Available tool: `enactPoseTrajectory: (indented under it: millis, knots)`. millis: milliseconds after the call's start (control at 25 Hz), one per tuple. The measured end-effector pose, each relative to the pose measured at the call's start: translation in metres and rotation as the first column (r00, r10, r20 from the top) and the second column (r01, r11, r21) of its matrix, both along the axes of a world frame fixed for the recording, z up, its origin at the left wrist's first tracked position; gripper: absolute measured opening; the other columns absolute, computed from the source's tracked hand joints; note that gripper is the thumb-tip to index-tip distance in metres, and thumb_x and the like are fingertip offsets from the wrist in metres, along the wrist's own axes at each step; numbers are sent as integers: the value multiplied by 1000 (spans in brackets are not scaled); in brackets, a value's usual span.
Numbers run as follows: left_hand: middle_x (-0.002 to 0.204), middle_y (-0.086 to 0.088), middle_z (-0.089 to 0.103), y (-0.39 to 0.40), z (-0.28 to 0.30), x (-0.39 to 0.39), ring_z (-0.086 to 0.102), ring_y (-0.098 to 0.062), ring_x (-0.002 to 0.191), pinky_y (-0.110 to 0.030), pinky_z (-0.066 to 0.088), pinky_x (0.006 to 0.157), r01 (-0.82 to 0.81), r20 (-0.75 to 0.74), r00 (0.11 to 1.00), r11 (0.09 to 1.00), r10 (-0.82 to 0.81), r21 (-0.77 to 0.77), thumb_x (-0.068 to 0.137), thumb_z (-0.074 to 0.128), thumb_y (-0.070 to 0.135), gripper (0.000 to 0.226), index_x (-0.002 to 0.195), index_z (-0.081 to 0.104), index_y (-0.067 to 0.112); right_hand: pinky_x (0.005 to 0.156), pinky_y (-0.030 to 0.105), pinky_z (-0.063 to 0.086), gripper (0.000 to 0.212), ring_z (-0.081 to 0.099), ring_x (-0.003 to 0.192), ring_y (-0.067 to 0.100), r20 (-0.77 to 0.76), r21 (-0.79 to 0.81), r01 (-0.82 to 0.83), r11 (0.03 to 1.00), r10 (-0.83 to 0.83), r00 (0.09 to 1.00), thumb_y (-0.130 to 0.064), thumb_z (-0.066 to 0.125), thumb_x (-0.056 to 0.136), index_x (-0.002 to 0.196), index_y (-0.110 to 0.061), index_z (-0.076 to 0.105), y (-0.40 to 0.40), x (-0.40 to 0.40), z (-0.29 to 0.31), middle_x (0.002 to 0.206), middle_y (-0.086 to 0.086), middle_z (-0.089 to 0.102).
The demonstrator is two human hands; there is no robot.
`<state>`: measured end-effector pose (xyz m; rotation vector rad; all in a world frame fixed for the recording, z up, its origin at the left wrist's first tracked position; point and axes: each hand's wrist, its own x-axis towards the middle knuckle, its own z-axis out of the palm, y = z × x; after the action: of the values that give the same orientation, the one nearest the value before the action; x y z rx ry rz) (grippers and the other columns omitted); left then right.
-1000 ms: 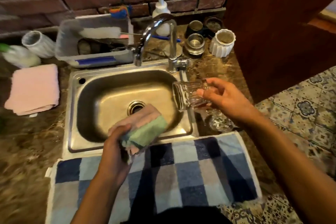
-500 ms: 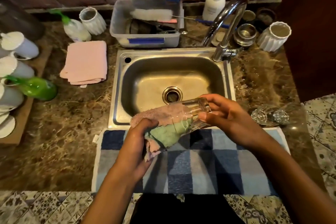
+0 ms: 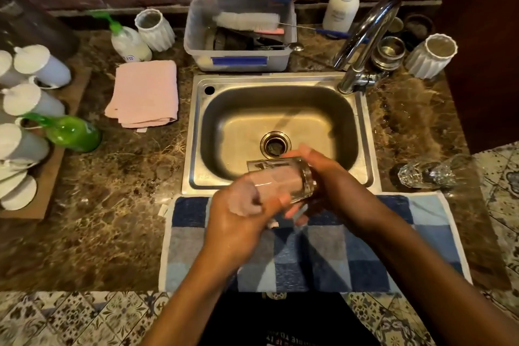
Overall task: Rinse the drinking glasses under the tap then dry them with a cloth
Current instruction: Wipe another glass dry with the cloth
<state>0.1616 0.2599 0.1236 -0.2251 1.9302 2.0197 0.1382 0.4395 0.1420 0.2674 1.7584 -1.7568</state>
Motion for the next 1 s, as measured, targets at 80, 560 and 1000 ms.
enactPoseTrajectory:
  millis: [80,560,1000]
  knots:
    - [95,9,78,10,2,10,73,-4,90,-23,58,83,33,-212,970,927,-120,-373,82,81,19,24,105,74,23,64,38,51,76,64,64,26,115,179,52,983,-73,991,-85,34,82,77,-15,63,-13,-6,0,69,5,69]
    - [97,-23,77,-1,44,-24,77,-28,84,-37,64,77,-341,584,810,771,-48,537,93,64,16,23,93,80,0,63,41,50,31,62,74,21,-856,215,446,869,-53,515,-21,42,95,96,-3,66,-43,-2,-33,85,6,67]
    - [110,-4,73,-1,12,13,72,-12,97,-24,57,84,-78,-702,603,847,-379,-525,89,75,19,26,111,74,5,85,48,58,100,73,78,36,244,94,64,994,-85,966,-90,43,63,94,2,66,-25,-24,-1,84,14,77]
